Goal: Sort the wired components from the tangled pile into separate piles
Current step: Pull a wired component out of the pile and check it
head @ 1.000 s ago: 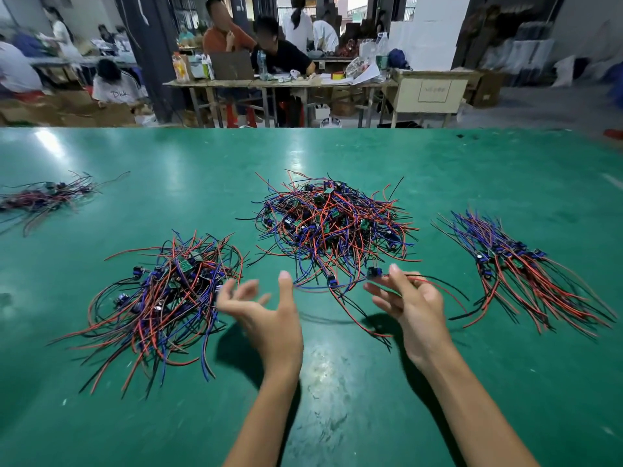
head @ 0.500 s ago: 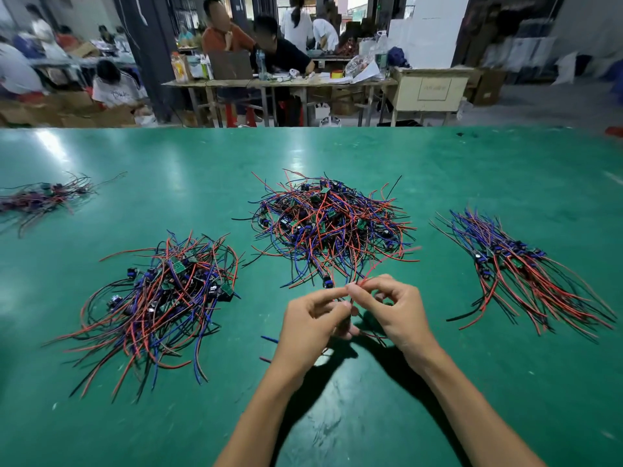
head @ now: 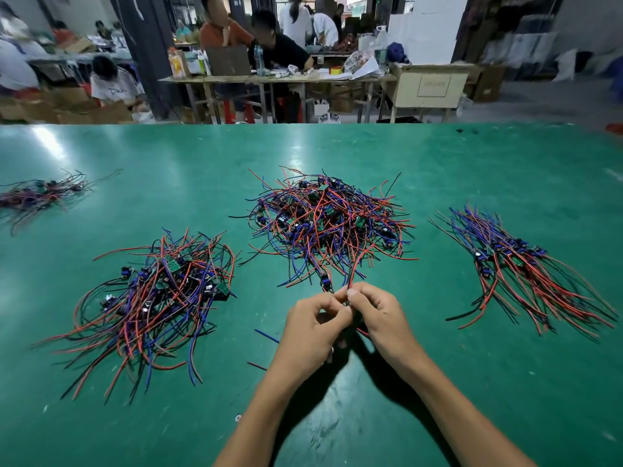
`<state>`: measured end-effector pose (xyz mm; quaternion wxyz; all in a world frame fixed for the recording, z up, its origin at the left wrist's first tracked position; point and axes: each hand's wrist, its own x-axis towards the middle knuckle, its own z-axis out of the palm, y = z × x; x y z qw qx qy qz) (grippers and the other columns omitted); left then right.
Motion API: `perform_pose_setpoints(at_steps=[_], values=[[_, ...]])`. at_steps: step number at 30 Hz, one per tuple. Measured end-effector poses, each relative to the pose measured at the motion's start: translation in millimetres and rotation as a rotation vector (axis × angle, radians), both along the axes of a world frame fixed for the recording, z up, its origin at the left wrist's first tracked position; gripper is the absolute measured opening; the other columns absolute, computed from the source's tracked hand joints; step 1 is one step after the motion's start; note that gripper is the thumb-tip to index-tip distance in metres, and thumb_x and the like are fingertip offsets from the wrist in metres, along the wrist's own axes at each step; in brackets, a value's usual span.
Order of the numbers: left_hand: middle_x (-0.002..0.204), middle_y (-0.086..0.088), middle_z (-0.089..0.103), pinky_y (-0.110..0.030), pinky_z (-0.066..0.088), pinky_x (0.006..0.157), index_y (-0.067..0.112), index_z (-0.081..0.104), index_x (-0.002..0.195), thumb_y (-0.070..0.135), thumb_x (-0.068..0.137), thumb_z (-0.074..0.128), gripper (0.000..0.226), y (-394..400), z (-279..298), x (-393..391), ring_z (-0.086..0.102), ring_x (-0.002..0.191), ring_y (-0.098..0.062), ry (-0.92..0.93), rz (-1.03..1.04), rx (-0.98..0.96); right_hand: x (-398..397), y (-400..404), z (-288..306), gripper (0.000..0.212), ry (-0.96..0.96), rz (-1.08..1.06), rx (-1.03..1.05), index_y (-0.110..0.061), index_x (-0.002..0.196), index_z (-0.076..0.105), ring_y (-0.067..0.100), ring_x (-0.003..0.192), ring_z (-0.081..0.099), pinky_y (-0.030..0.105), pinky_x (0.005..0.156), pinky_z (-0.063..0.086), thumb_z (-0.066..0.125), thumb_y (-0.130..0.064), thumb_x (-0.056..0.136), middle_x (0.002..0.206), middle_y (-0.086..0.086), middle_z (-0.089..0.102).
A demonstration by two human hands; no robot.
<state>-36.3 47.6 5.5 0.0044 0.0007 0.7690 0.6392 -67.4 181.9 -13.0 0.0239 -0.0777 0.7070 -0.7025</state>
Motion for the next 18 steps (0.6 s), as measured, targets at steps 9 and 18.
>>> perform_pose_setpoints(at_steps=[9, 18], values=[[0.057, 0.009, 0.055, -0.022, 0.041, 0.048, 0.017, 0.054, 0.067, 0.004, 0.091, 0.067, 0.03, 4, -2, 4, 0.054, 0.047, -0.011, 0.151, -0.138, -0.134, -15, 12, 7, 0.037, -0.113, -0.194, -0.137, -0.015, 0.076, 0.074, 0.014, 0.047, 0.043, 0.023, 0.045, 0.038, 0.047, -0.011, 0.101, 0.058, 0.004, 0.054], [0.058, 0.013, 0.057, -0.033, 0.045, 0.046, 0.021, 0.06, 0.076, 0.019, 0.094, 0.068, 0.021, -2, -4, 7, 0.046, 0.045, -0.017, 0.134, -0.153, -0.133, -18, 22, 9, 0.022, -0.245, -0.336, -0.577, -0.012, 0.092, 0.066, 0.006, 0.05, 0.049, 0.017, 0.048, 0.042, 0.047, -0.013, 0.103, 0.079, 0.002, 0.071]])
